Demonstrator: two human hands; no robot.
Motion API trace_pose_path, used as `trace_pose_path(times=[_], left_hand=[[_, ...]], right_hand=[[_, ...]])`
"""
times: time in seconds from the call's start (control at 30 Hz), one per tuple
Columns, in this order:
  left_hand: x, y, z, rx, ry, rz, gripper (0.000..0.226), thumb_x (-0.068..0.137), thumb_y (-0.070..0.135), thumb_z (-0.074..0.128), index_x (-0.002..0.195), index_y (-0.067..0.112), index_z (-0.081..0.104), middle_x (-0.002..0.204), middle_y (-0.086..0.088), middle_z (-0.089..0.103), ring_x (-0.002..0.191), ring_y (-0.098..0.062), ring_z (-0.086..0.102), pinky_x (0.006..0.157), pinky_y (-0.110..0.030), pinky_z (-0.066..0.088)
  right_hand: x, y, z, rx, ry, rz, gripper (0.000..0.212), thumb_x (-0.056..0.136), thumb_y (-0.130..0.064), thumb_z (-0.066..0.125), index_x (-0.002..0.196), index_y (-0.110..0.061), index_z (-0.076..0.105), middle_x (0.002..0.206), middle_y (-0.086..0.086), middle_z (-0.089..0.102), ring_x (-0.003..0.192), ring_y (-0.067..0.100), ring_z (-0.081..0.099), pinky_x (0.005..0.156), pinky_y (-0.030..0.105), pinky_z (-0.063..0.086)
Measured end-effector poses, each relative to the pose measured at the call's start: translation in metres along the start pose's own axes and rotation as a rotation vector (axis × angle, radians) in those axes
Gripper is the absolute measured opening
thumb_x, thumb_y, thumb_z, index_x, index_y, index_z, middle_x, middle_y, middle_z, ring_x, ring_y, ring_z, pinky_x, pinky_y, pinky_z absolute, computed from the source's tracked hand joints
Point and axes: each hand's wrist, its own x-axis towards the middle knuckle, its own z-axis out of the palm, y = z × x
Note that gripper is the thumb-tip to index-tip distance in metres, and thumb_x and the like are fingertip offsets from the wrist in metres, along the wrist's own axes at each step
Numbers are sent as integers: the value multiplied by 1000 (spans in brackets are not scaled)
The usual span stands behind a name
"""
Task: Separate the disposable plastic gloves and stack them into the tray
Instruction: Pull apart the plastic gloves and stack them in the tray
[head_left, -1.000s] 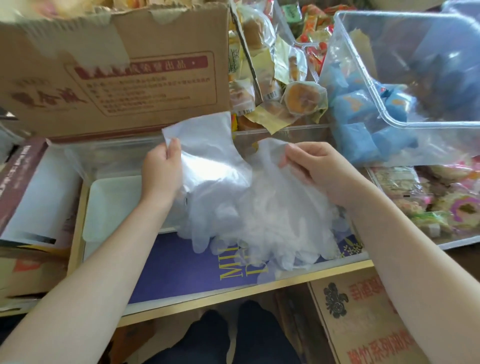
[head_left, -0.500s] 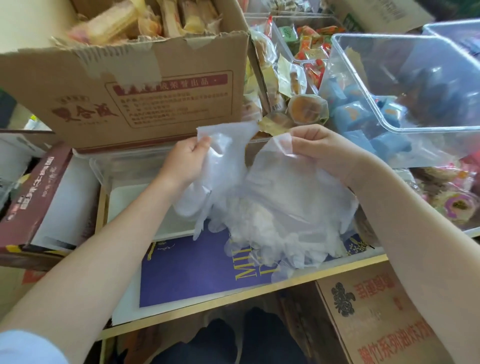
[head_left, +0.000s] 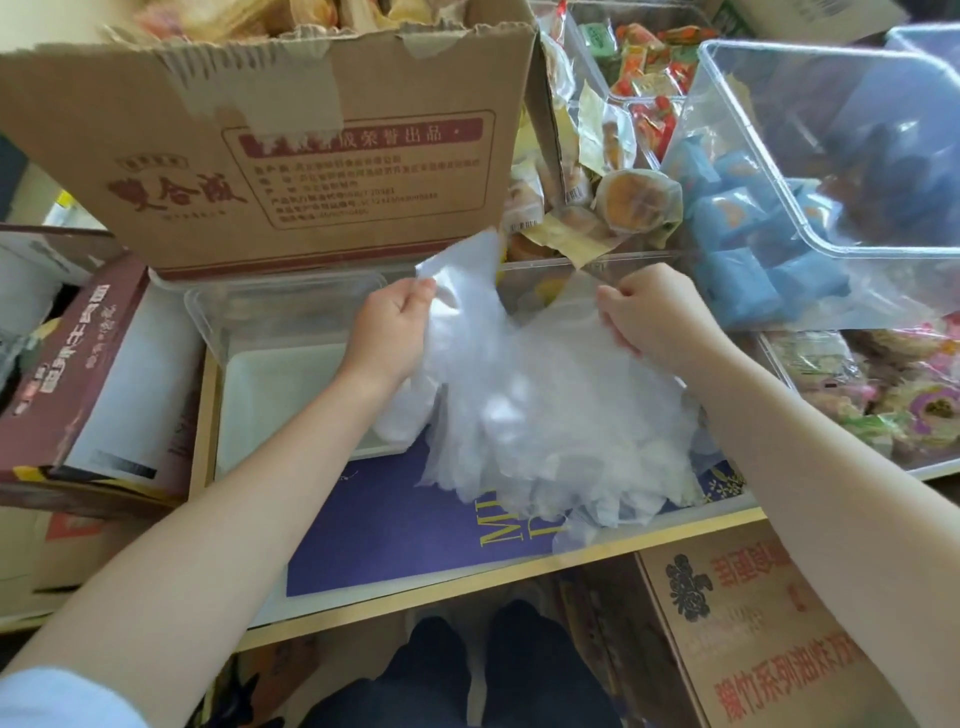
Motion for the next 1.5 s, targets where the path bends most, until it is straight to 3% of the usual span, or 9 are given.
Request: trace_pose_path(times=[0.23,0.37,0.47,0.73,0.87,1.07,1.2,1.27,1.5], left_hand=[[-30,2,29,-32,105,224,24,93,11,46,92,-1,66,66,5,59,62,12,48,61,-4,34],[-48,-1,38,-142,-46,157,29,96,9,46,94,33,62,84,17,61,72,12,53,71,-8,38],[-54,-5,37,-196,-82,37,28,97,25,45,91,5,65,75,-6,53,70,-11,42,69,-28,36],[-54,-7,37,-311,-335,-36,64,80,55,62,125,10,56,122,-5,64,117,-21,57,101,-46,44],[-45,-2,31,-480,-267,-223,24,95,16,50,111,7,65,108,-9,70,103,-23,64,96,-39,47],[-30,19,8,-699,-364,-338,26,87,11,52,76,10,75,75,-3,73,66,-13,69,62,-21,56],[-27,28,2,-723,-439,-319,21,76,18,57,84,8,74,81,-6,73,71,-15,70,64,-23,55],[-25,29,2,-692,-429,-308,19,75,18,59,81,13,76,82,-3,74,72,-14,70,66,-24,55],[-23,24,5,-309,-530,-242,22,78,5,70,98,10,63,83,4,73,70,-8,67,59,-18,51]], right_hand=[[-34,-27,34,1189,-248,418,25,100,-16,41,80,-7,54,51,4,60,43,11,62,47,23,52],[-46,-38,47,1471,-214,389,17,98,-10,44,84,-4,49,64,9,61,52,13,64,51,19,53],[-45,-36,47,1579,-160,428,8,94,-1,46,92,2,53,80,17,66,72,22,69,57,18,55],[-48,-36,52,1460,-140,379,23,97,-19,48,80,-5,51,60,4,52,74,22,71,86,33,53],[-45,-14,46,1456,-210,194,65,95,-58,28,101,-4,63,71,5,60,68,14,62,73,26,50],[-18,26,39,848,-249,-148,76,70,-37,67,138,-28,36,130,-4,49,121,9,46,98,22,38],[-7,18,22,852,-440,-228,14,84,-7,56,86,-14,69,68,-11,64,63,-1,56,58,8,40],[-2,18,18,831,-430,-210,40,92,-6,50,56,-17,65,48,-11,56,43,-2,48,48,12,36],[23,32,9,932,-563,-136,39,94,-34,48,68,-15,69,62,-1,62,53,11,55,57,23,41]])
